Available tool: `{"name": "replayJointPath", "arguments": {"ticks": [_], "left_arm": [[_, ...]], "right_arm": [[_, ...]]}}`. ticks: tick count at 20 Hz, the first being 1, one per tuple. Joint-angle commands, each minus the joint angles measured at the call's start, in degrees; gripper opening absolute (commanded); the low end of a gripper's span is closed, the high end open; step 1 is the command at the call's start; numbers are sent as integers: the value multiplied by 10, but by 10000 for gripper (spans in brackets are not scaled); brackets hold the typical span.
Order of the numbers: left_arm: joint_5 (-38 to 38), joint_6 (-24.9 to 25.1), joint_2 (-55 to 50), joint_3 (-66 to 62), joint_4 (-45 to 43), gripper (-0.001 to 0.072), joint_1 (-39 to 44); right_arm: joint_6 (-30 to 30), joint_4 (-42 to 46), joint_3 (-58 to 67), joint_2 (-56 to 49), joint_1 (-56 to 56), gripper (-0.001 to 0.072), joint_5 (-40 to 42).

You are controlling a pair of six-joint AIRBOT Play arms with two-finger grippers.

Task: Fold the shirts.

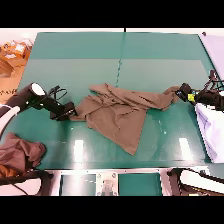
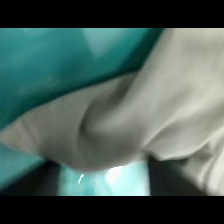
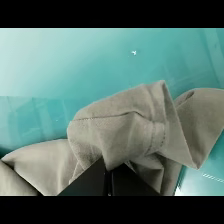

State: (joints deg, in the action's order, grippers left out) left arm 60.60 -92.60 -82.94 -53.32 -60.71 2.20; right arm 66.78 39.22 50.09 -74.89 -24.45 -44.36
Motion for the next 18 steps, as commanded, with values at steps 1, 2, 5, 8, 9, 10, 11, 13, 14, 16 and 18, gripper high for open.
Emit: {"name": "replayJointPath", "arguments": {"ticks": [1, 2, 5, 8, 9, 10, 11, 13, 14, 16, 18], "left_arm": [[-137, 29, -9, 7, 13, 102, -1], [-158, 31, -11, -12, 7, 72, -1], [-181, 43, -23, -100, -8, 70, -17], [-180, 72, -54, -203, -7, 70, -53], [-178, 90, -71, -237, -7, 70, -63], [-172, 113, -90, -270, -3, 71, -70], [-165, 134, -109, -298, 2, 71, -73], [-161, 191, -148, -348, 47, 72, -69], [-162, 221, -163, -365, 82, 72, -64], [-169, 259, -190, -387, 141, 75, -49], [-162, 258, -203, -391, 146, 471, -31]], "right_arm": [[8, 9, 1, -2, 0, 17, -37], [22, 19, 0, 1, 0, 16, -59], [76, 76, -15, 39, 0, 16, -107], [131, 116, -75, 141, 1, 16, -154], [143, 112, -104, 186, 3, 16, -174], [158, 105, -133, 233, 12, 17, -197], [174, 90, -165, 285, 33, 17, -218], [226, 53, -221, 381, 93, 17, -224], [264, 48, -242, 417, 125, 17, -204], [299, 49, -265, 440, 167, 18, -141], [301, 49, -271, 421, 180, 18, -90]]}}
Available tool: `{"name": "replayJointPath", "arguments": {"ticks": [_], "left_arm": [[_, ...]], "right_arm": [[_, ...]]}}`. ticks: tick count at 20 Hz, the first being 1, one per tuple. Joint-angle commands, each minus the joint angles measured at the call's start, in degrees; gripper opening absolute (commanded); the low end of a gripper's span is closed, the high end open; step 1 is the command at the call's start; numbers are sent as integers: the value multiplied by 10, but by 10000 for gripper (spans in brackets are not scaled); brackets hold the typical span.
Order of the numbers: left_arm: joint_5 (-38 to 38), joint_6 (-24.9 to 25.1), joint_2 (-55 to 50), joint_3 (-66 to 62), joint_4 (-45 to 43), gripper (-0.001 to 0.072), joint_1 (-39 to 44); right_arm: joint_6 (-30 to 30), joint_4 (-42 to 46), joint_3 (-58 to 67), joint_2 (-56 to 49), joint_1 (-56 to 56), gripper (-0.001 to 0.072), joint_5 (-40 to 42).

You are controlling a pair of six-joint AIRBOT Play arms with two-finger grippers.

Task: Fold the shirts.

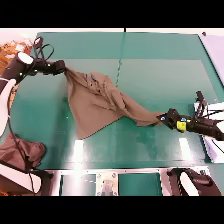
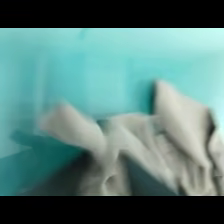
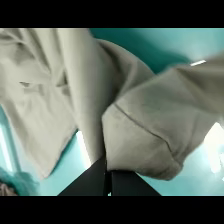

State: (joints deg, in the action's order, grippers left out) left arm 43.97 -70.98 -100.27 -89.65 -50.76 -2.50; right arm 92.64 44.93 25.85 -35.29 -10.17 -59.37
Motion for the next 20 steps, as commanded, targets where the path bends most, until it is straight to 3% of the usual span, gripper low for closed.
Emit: {"name": "replayJointPath", "arguments": {"ticks": [1, 3, 6, 8, 12, 15, 18, 19, 20], "left_arm": [[22, 40, -31, -28, 47, 557, 20], [82, 40, -28, -34, 41, 561, 16], [244, 8, -28, -76, 12, 530, -14], [349, -26, -28, -99, 7, 28, -41], [446, -87, -13, -95, -49, 19, -54], [428, -102, 59, 1, -113, 19, -26], [370, -107, 169, 183, -116, 21, 0], [353, -110, 200, 240, -116, 23, 6], [343, -115, 229, 293, -111, 170, 9]], "right_arm": [[38, -8, -27, 7, 37, 18, 80], [9, -8, -26, -28, 35, 19, 117], [-23, -5, -12, -97, 9, 20, 130], [-50, -6, 5, -151, -28, 19, 126], [-79, -5, 52, -243, -68, 20, 113], [-93, -6, 89, -289, -81, 20, 113], [-94, -6, 123, -324, -83, 20, 113], [-94, -5, 132, -333, -83, 75, 113], [-94, -5, 142, -341, -84, 177, 111]]}}
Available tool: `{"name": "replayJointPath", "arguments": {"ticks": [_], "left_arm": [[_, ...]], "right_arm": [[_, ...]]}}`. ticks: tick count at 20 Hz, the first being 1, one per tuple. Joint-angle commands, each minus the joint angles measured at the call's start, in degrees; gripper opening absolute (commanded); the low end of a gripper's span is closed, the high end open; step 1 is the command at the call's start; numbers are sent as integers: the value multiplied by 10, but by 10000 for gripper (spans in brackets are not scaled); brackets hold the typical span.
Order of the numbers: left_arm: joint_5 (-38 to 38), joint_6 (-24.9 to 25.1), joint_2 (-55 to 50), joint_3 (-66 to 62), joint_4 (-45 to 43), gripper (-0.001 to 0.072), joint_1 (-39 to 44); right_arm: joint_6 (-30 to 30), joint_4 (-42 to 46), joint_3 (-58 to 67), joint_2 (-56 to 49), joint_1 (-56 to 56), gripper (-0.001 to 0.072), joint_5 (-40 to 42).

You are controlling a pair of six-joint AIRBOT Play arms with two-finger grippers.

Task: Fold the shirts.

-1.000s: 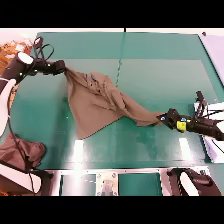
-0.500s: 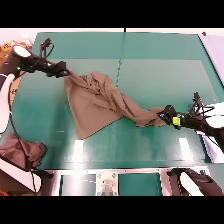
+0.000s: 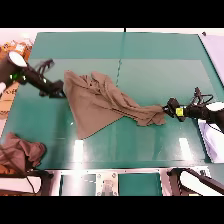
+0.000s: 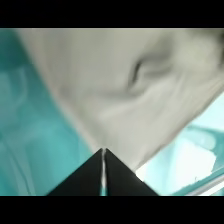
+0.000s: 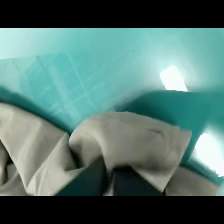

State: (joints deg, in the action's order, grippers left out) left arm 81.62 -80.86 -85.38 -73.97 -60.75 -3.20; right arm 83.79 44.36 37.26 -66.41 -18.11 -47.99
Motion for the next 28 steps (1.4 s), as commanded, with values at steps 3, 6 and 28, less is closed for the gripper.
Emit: {"name": "replayJointPath", "arguments": {"ticks": [3, 6, 28], "left_arm": [[-52, -31, 128, 234, 4, 664, 15], [-103, -26, 142, 320, 48, 664, 16], [-283, 43, 142, 405, 109, 21, 106]], "right_arm": [[-31, 3, 57, -34, -27, 225, -56], [-42, 20, 87, -33, -92, 264, -123], [-198, 13, 63, -155, -69, 429, -56]]}}
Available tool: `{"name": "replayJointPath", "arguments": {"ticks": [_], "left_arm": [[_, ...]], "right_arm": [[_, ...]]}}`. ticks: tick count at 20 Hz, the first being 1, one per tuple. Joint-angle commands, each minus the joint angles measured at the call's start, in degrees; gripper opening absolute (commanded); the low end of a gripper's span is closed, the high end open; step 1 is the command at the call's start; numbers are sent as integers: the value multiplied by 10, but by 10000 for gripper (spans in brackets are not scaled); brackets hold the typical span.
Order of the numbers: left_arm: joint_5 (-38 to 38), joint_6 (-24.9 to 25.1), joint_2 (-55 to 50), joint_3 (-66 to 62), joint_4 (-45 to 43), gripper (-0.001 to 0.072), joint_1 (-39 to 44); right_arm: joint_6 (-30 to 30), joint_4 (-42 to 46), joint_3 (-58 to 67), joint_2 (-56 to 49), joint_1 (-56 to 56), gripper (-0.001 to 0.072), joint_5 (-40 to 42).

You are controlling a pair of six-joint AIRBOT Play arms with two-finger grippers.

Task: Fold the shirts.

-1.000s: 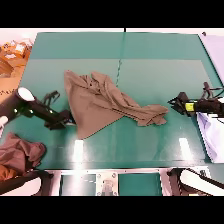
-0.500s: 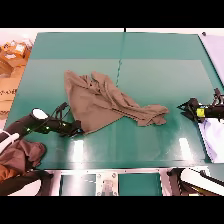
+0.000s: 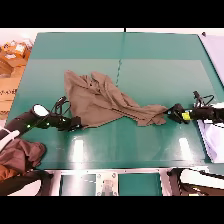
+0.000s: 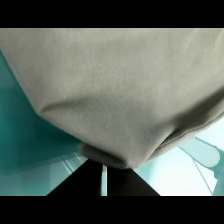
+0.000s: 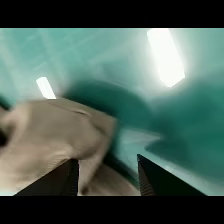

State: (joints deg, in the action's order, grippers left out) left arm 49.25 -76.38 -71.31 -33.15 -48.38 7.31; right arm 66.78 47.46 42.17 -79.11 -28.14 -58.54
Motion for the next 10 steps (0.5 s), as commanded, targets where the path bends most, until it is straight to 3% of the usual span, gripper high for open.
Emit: {"name": "replayJointPath", "arguments": {"ticks": [1, 10], "left_arm": [[54, -8, 1, -3, -29, 21, 0], [118, -78, 1, -67, -151, 20, 0]], "right_arm": [[-30, -25, 25, -34, 41, 429, 61], [-51, -32, 75, -51, 61, 429, 64]]}}
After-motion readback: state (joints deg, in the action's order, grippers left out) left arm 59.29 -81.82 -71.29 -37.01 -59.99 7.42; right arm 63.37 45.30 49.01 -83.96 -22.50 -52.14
